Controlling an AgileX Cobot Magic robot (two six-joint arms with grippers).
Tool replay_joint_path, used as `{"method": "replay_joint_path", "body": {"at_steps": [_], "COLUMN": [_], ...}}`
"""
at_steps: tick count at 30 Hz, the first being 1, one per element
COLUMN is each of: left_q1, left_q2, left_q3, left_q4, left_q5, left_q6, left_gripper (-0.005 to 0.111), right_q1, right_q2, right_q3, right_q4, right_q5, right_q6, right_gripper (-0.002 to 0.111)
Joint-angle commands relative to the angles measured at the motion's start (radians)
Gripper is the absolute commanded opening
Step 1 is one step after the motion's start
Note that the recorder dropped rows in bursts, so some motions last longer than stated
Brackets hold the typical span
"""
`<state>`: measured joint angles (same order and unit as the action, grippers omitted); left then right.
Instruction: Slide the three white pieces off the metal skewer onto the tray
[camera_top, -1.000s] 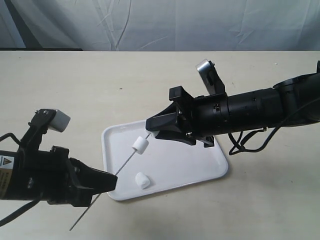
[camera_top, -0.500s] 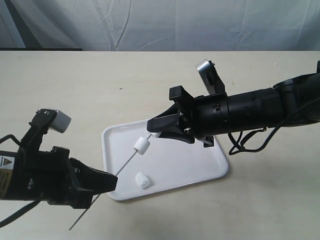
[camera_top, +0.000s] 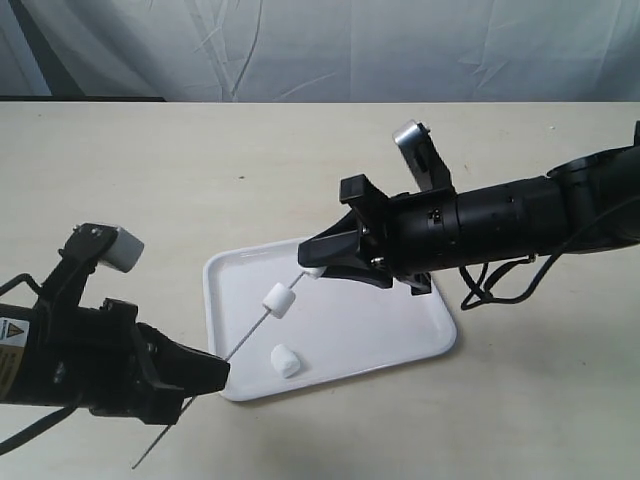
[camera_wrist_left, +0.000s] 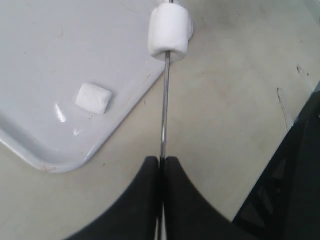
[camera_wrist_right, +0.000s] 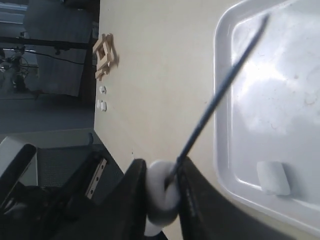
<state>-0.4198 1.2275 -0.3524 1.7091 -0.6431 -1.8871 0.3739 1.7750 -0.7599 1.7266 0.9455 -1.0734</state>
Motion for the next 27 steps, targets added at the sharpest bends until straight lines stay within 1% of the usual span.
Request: {"method": "replay_joint_path", "body": {"at_steps": [1, 14, 18, 23, 27], "left_q1": [-0.001, -0.001, -0.001, -0.001, -0.001], "left_q2": [0.005, 0.005, 0.005, 0.005, 0.005], "left_q3": [0.035, 0.052, 0.052, 0.029, -0.015], "left_q4": [0.035, 0.035, 0.035, 0.035, 0.035], "left_q5": [0.017, 0.023, 0.061, 0.112, 0.093], "left_q6": [-0.023, -0.023, -0.04, -0.04, -0.049], "left_gripper": [0.0, 0.0, 0.0, 0.0, 0.0], "right_q1": [-0.08, -0.205, -0.233, -0.204, -0.138], "right_q2": [0.001, 0.001, 0.001, 0.001, 0.025], "right_q3": [-0.05, -0.162, -0.164, -0.143, -0.084], "right_q4": [0.018, 0.018, 0.018, -0.177, -0.196], "right_q5": [0.01, 0.005, 0.007, -0.022, -0.074], "right_q6": [-0.011, 0.017, 0.017, 0.094, 0.098], "right_gripper": [0.02, 0.02, 0.02, 0.02, 0.02]}}
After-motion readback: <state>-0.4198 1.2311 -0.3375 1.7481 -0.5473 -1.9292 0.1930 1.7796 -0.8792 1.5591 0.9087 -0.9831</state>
